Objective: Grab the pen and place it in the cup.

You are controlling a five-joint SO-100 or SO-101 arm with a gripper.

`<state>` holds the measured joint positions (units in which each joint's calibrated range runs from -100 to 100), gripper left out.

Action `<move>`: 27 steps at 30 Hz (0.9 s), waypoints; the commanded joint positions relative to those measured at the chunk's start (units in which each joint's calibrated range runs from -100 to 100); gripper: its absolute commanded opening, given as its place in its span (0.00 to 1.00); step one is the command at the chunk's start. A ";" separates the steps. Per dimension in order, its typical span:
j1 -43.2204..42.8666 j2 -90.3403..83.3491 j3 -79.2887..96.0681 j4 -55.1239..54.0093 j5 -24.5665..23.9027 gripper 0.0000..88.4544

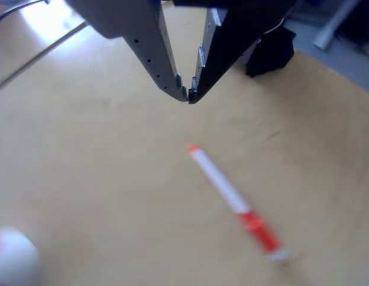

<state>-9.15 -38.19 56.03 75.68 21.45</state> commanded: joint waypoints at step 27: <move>-17.76 11.05 -0.57 -18.60 -4.37 0.22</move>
<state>-26.35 -27.92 55.67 59.75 17.05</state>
